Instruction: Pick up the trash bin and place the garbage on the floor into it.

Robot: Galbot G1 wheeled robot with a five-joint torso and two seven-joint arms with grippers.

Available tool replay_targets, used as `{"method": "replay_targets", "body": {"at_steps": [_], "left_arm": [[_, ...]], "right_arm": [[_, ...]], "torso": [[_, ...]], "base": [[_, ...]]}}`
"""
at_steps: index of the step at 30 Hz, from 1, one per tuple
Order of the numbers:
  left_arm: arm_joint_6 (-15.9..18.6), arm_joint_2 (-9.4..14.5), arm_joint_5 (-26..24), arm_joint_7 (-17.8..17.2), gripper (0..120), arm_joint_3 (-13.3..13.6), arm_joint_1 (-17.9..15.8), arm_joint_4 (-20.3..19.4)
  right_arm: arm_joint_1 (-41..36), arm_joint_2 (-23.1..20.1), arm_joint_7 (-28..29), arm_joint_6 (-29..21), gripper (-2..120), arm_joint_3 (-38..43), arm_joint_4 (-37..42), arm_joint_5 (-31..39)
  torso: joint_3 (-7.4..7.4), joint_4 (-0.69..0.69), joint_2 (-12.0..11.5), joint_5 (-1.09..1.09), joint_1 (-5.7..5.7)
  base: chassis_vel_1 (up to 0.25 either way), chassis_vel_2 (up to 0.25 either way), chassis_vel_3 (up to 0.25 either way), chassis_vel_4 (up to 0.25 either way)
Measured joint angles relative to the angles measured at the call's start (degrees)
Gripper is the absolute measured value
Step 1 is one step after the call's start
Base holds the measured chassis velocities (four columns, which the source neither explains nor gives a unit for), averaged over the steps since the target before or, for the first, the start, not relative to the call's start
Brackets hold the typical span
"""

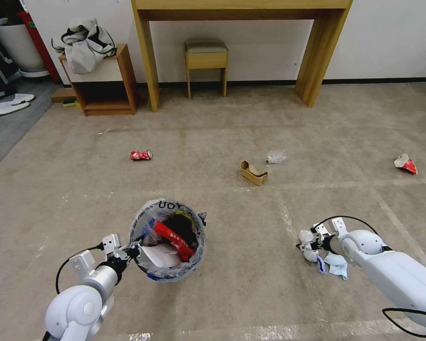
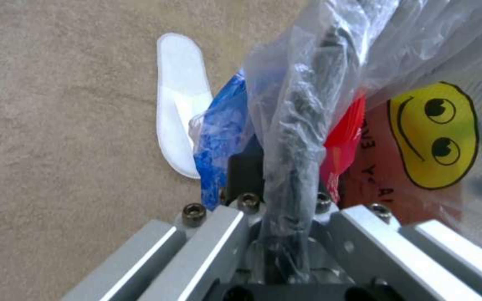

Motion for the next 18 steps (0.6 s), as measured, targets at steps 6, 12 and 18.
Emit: {"method": "replay_targets", "body": {"at_steps": [6,12,18], "left_arm": [[-0.34,0.39,0.11,0.58,0,-0.29,0.16,0.34],[-0.56,0.29,0.42,0.83,0,0.07,-0.25,1.11],[-0.71,0.04,0.62,0.99,0,0.32,-0.51,1.58]], "right_arm": [[-0.09,1.55,-1.1,1.78,100,1.29,-3.65,-3.28],[0.42,3.23,-1.21,2.35,100,1.87,-5.8,-4.46],[1.57,4.96,-0.32,3.17,99,1.83,-8.38,-5.17]], "torso": [[0.0,-0.01,0.0,-0.01,0.0],[0.0,-0.01,0.0,-0.01,0.0],[0.0,0.0,0.0,-0.01,0.0]], "base": [[0.0,0.0,0.0,0.0],[0.0,0.0,0.0,0.0],[0.0,0.0,0.0,0.0]]}}
